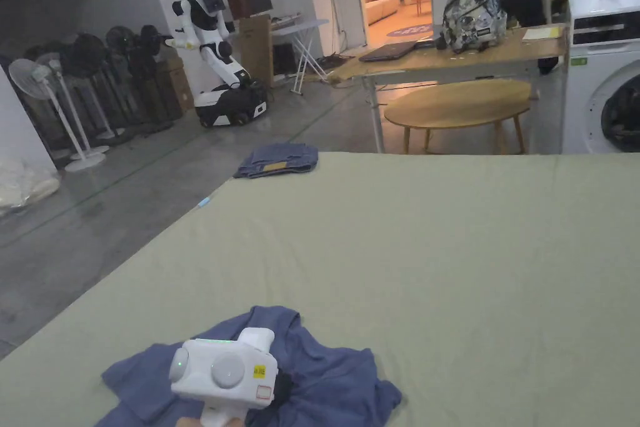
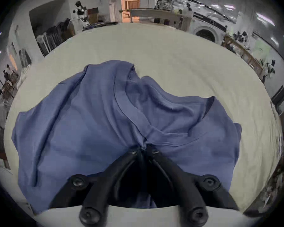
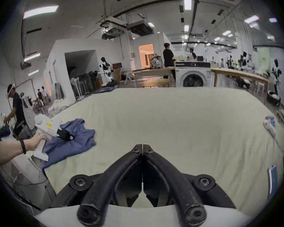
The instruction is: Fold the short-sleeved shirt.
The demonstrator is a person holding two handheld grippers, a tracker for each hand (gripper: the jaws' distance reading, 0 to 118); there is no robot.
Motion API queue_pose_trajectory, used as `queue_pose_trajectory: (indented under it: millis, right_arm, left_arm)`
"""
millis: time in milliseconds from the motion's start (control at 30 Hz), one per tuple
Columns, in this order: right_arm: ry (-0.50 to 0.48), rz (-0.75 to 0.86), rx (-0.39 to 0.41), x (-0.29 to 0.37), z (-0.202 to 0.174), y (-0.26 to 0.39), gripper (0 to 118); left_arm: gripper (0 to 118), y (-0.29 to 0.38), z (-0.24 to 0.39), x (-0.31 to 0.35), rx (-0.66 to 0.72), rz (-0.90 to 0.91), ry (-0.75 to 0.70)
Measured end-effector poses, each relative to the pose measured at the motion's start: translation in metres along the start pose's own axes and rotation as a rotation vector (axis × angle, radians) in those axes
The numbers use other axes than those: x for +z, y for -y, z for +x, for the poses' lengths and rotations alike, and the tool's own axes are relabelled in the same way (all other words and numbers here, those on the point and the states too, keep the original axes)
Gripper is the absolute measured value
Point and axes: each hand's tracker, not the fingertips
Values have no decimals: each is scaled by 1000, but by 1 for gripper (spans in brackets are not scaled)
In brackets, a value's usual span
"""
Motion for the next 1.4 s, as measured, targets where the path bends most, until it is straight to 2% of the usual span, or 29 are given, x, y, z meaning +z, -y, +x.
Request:
queue_pose_trajectory:
  millis: [67, 100, 167, 233, 333, 367, 433, 533, 600, 700, 767, 867, 967, 1033, 1133, 1200, 1233, 1267, 1333, 1400]
  right_arm:
    - [-1, 8, -8, 5, 5, -2, 0]
    - [-3, 12, 0, 10, 8, -4, 0]
    - [39, 44, 22, 18, 12, -7, 0]
    - [32, 60, -5, 23, 20, -12, 0]
    - [24, 75, -51, 29, 27, -15, 0]
    - [17, 69, -67, 30, 29, -15, 0]
    - [24, 74, -84, 32, 31, -15, 0]
    - [33, 83, -110, 40, 33, -16, 0]
    - [36, 97, -123, 48, 36, -16, 0]
    - [60, 118, -131, 58, 41, -16, 0]
    - [81, 128, -139, 65, 46, -15, 0]
    - [123, 140, -154, 80, 56, -15, 0]
    - [190, 144, -170, 100, 69, -14, 0]
    - [243, 132, -167, 114, 77, -14, 0]
    - [339, 130, -128, 137, 85, -12, 0]
    - [371, 133, -128, 147, 89, -11, 0]
    - [373, 133, -133, 151, 91, -11, 0]
    - [378, 134, -139, 155, 92, -11, 0]
    - [381, 130, -142, 157, 94, -8, 0]
    - [378, 122, -135, 156, 92, -4, 0]
  left_arm:
    - [0, -1, -3, 7, 4, 12, 12]
    - [0, -15, -15, 22, 119, 4, 98]
    - [0, -36, -33, 64, 224, 143, 176]
    - [0, -63, -48, 124, 271, 265, 102]
    - [0, -107, -35, 225, 27, 445, -22]
    - [0, -122, -26, 259, 4, 514, -34]
    - [0, -145, 0, 302, -131, 588, -83]
    - [0, -173, 57, 332, -322, 617, -140]
    - [0, -179, 98, 317, -396, 590, -132]
    - [0, -161, 163, 267, -446, 529, -7]
    - [0, -133, 204, 209, -432, 488, 163]
    - [0, -71, 278, 129, -326, 348, 454]
    - [0, 4, 365, 68, -353, 159, 732]
    - [0, 55, 415, 47, -418, 70, 812]
    - [0, 135, 476, 50, -503, -23, 944]
    - [0, 175, 500, 54, -490, -131, 1073]
    - [2, 192, 507, 57, -485, -162, 1116]
    - [10, 203, 511, 65, -494, -148, 1098]
    - [33, 207, 507, 77, -517, -130, 1057]
    - [37, 192, 486, 89, -490, -68, 1077]
